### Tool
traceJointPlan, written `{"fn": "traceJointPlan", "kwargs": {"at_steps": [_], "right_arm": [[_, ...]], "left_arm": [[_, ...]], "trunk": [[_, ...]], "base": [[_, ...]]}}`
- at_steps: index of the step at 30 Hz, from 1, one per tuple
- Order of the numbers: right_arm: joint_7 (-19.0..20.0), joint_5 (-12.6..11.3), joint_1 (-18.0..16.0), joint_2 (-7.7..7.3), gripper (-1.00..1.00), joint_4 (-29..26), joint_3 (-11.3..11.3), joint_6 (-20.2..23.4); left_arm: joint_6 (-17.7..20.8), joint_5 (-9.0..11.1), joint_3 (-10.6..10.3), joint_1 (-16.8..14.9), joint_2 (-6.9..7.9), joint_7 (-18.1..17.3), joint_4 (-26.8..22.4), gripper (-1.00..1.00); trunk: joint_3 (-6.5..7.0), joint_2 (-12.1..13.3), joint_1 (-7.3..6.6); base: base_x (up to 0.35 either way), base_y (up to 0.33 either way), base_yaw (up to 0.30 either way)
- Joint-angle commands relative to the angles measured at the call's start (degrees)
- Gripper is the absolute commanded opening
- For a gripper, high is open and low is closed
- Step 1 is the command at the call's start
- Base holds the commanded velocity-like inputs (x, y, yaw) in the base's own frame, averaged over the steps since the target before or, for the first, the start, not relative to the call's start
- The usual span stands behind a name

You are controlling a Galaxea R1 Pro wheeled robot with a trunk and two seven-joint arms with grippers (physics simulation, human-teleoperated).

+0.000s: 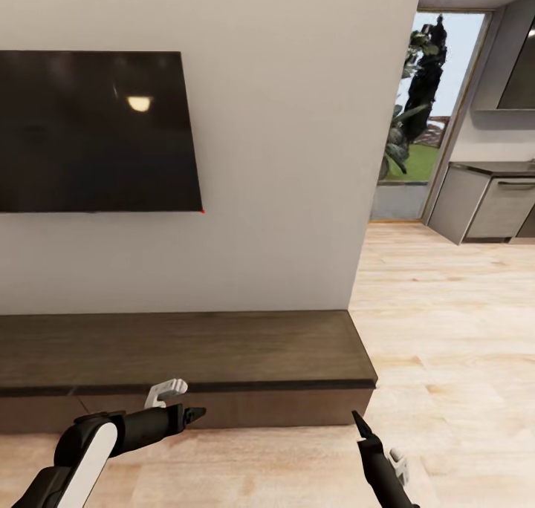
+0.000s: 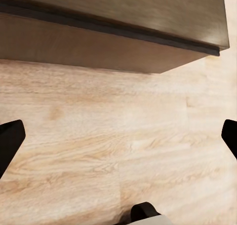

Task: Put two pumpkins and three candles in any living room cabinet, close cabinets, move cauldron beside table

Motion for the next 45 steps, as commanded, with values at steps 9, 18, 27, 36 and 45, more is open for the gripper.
{"fn": "traceJointPlan", "kwargs": {"at_steps": [9, 18, 27, 36, 45], "right_arm": [[8.28, -0.49, -0.04, -0.09, 1.00, 0.07, -0.12, 0.37], [8.78, -0.48, -0.04, -0.09, 1.00, 0.02, -0.12, 0.29], [8.82, -0.30, -0.04, -0.09, 1.00, 0.02, -0.12, 0.16], [8.82, -0.14, -0.04, -0.09, 1.00, 0.02, -0.12, 0.12], [9.77, 0.01, -0.04, -0.09, 1.00, 0.00, -0.12, -0.17]], "left_arm": [[0.24, 5.48, -4.14, -0.02, -0.09, -0.50, 0.57, 1.00], [0.24, 7.79, -7.20, -0.02, -0.15, -0.50, 0.87, 1.00], [0.28, 7.86, -7.26, -0.02, -0.03, -0.50, 1.21, 1.00], [0.33, 12.82, -11.68, -0.02, 1.16, -0.50, 1.15, 1.00], [0.27, 20.03, -12.22, -0.02, 5.55, -0.50, 0.97, 1.00]], "trunk": [[-1.67, -3.65, 1.98], [-3.29, -7.26, 3.96], [-4.91, -10.87, 5.93], [-6.52, -14.48, 7.91], [-8.14, -18.09, 9.89]], "base": [[0.000, 0.000, 0.000], [0.000, 0.000, 0.000], [0.000, 0.000, 0.000], [0.000, 0.000, 0.000], [0.000, 0.000, 0.000]]}}
